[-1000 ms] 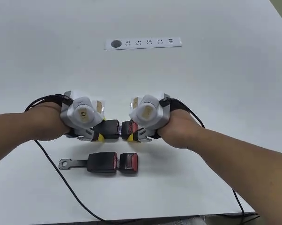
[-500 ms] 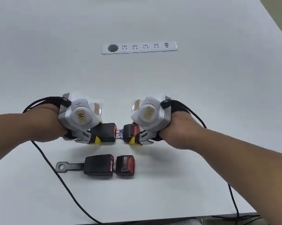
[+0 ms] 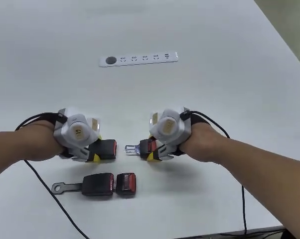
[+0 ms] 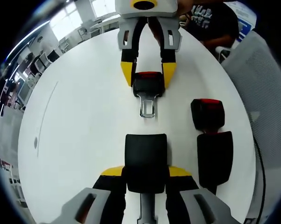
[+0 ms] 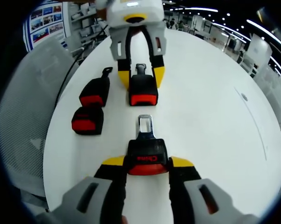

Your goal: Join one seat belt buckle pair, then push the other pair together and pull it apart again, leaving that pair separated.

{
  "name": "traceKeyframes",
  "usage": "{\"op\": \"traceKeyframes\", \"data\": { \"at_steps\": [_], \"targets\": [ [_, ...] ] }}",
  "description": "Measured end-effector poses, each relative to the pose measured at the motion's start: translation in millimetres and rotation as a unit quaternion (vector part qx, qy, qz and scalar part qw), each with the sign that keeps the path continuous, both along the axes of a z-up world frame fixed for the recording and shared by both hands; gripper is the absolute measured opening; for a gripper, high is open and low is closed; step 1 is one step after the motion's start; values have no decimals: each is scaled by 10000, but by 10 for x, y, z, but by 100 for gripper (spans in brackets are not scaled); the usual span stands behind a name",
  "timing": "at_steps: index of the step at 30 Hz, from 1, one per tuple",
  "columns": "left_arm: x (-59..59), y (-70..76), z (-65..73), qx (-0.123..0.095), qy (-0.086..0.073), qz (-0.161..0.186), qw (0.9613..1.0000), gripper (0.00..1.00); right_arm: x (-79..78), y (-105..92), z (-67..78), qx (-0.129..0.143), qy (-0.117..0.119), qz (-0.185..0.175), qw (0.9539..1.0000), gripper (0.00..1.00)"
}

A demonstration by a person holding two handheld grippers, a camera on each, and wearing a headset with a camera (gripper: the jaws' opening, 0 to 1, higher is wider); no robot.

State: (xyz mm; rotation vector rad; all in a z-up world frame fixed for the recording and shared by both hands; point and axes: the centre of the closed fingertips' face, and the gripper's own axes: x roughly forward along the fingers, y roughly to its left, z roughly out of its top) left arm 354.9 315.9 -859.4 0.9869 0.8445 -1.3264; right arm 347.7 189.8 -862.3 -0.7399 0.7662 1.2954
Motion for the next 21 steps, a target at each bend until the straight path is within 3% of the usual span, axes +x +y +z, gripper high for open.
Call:
{"op": "traceKeyframes", "data": {
  "at_steps": [6,17,21],
  "targets": [
    [-25,-20,24,-9,15,15,10000,33,-21,-405,-17,-258,-37,-40,9997,35],
    [-49,-42,56,91,-15,106,9999,33,-152,-1021,-23,-460,93,-351,9983,36],
    [-45,-40,56,133,-6,174,9998,33,-141,-1148,-21,-767,-115,-63,9970,36]
  ]
}}
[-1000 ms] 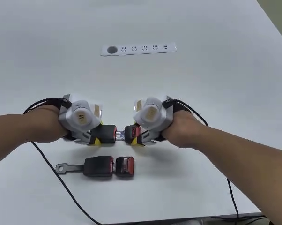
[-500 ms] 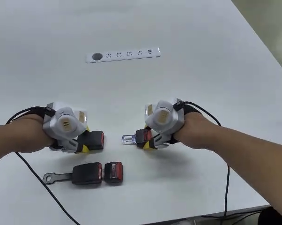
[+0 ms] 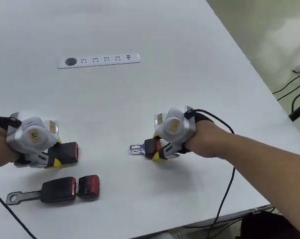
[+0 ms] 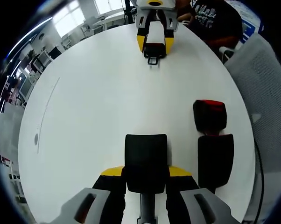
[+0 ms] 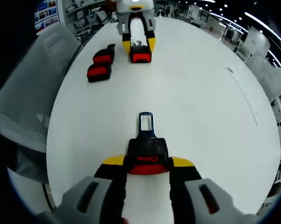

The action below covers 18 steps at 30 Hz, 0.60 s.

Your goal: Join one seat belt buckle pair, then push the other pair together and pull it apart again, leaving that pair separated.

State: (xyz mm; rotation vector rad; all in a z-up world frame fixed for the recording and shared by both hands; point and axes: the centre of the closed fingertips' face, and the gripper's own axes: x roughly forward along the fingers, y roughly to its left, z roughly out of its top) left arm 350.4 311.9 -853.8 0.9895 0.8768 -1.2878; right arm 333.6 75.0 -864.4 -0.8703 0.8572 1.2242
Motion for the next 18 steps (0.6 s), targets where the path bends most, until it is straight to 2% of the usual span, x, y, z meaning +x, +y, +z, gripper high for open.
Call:
{"op": "traceKeyframes", "data": {
  "at_steps": [5,12,13,15,16,17,18],
  "targets": [
    [-2,-9,2,132,-17,89,9999,33,-2,-26,-10,-80,100,-216,9997,37],
    [17,20,15,230,-84,352,9991,34,42,-26,3,-262,-26,-418,9988,45],
    [19,20,18,241,-104,382,9989,34,73,-17,21,-254,-194,-443,9985,49],
    [5,32,31,245,-193,379,9988,35,42,2,34,-222,-231,-500,9982,53],
    [1,62,59,326,-335,135,9988,36,13,12,49,-188,-221,-562,9980,53],
    [-7,63,94,291,-433,11,9986,37,-6,-2,58,-175,-229,-592,9978,53],
    [-21,61,143,192,-487,152,9985,38,-19,-8,86,-156,-248,-660,9974,53]
  ]
}}
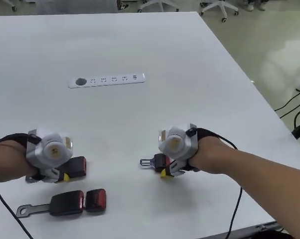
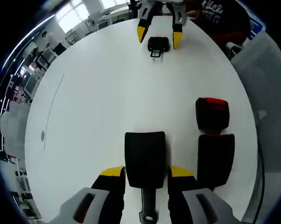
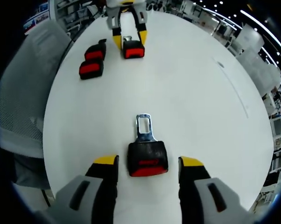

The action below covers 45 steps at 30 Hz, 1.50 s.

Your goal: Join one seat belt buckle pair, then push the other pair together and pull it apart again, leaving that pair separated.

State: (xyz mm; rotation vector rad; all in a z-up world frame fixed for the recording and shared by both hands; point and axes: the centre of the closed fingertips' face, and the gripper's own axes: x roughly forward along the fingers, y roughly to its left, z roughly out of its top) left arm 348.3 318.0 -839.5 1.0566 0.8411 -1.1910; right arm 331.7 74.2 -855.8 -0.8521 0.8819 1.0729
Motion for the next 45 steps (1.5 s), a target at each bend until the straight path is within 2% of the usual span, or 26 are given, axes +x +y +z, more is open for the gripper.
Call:
{"op": "traceKeyframes", "data": {
  "at_steps": [1,2,3,4,5,6,9,11,12,14,16,18,21,22,26,27,28,29,33,35,38,41,45],
  "targets": [
    [10,-18,52,-144,-53,123,9998,40,-11,-10,40,54,-22,-110,9999,53],
    [21,-28,109,-274,-127,233,9993,42,-23,13,103,229,-24,-338,9992,53],
    [25,-23,175,-393,-223,358,9983,47,-42,40,149,373,-22,-389,9985,53],
    [-3,-5,216,-440,-222,421,9979,50,-58,89,210,547,-63,-412,9976,53],
    [-49,0,274,-586,-225,514,9967,52,-71,109,293,658,-193,-425,9967,53],
    [-51,22,271,-688,-225,559,9958,54,-87,124,337,714,-237,-479,9960,53],
    [-182,80,379,-1034,-200,920,9902,56,-207,183,461,919,-289,-570,9937,54],
    [-297,110,453,-1355,-171,1157,9839,59,-291,227,510,1085,-299,-640,9916,56],
    [-324,172,430,-1470,-168,1297,9805,62,-340,257,524,1170,-249,-677,9905,57],
    [-443,240,448,-1515,-189,1316,9795,65,-427,300,567,1258,-277,-721,9890,59],
    [-582,326,460,-1535,-208,1384,9782,67,-494,336,600,1362,-355,-782,9870,65],
    [-695,438,486,-1631,-202,1713,9714,69,-591,366,628,1442,-402,-795,9855,71],
    [-830,561,545,-1791,-238,1942,9642,73,-700,357,637,1506,-433,-843,9840,75],
    [-886,604,570,-1873,-246,2086,9596,74,-730,341,637,1554,-430,-950,9823,76],
    [-1049,677,611,-2009,-274,2263,9527,86,-830,283,641,1680,-384,-1144,9784,81],
    [-1110,681,607,-2062,-255,2235,9523,92,-850,261,635,1693,-379,-1187,9776,81],
    [-1135,697,598,-2043,-260,2255,9522,94,-884,241,617,1739,-321,-1247,9763,82],
    [-1169,732,577,-2033,-231,2340,9505,95,-913,226,605,1760,-278,-1297,9754,83],
    [-1234,793,543,-2097,-182,2601,9424,100,-960,130,563,1752,-325,-1459,9731,91],
    [-1250,814,556,-2134,-203,2637,9405,100,-962,75,548,1734,-376,-1582,9713,100],
    [-1263,840,596,-2257,-216,2757,9341,100,-965,-16,534,1647,-425,-1720,9703,100],
    [-1266,865,615,-2283,-295,2792,9322,100,-954,-82,551,1661,-466,-1832,9678,100],
    [-1297,886,599,-2303,-276,2844,9302,100,-949,-116,550,1678,-467,-1901,9662,100]
  ]
}}
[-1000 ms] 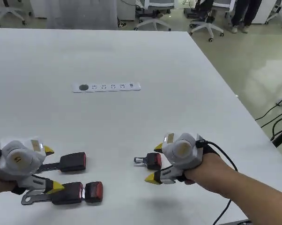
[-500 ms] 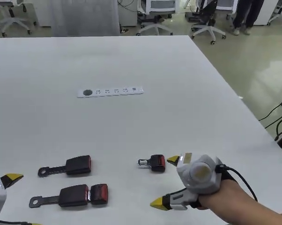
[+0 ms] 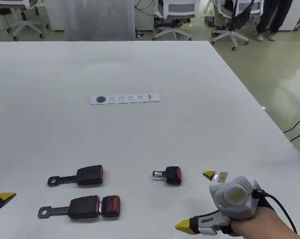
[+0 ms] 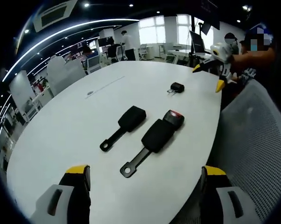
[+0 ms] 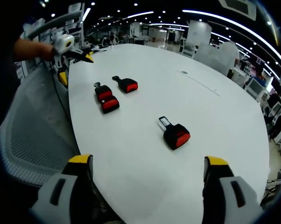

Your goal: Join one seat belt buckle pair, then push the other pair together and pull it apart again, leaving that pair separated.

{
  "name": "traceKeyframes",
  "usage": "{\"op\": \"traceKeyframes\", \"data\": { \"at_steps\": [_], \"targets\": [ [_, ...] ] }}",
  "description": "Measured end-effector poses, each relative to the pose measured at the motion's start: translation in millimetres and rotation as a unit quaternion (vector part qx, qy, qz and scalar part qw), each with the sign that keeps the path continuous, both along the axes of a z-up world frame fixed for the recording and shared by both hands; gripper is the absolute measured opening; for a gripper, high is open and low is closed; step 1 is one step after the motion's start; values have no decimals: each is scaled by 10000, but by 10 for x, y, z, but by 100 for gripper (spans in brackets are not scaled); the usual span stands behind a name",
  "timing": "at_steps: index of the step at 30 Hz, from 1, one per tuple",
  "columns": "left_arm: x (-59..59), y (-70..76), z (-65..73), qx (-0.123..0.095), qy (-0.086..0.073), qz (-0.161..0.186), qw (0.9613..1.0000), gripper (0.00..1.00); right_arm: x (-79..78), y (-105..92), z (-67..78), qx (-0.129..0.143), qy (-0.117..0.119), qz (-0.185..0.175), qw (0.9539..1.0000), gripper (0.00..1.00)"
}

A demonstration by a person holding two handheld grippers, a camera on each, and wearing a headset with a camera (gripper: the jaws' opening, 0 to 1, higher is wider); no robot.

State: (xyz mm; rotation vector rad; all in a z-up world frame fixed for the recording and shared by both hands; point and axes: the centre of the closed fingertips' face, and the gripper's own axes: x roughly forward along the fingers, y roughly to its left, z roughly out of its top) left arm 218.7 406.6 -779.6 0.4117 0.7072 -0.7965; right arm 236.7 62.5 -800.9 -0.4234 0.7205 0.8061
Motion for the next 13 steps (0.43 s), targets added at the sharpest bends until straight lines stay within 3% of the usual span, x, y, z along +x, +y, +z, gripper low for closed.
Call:
{"op": "traceKeyframes", "data": {
  "at_steps": [9,13],
  "targets": [
    [-26,24,-36,21,-12,40,10000,100,-59,-16,-9,29,33,-100,9999,100],
    [-47,43,-83,16,55,86,9999,100,-80,-13,-37,25,52,-101,9999,100]
  ]
}}
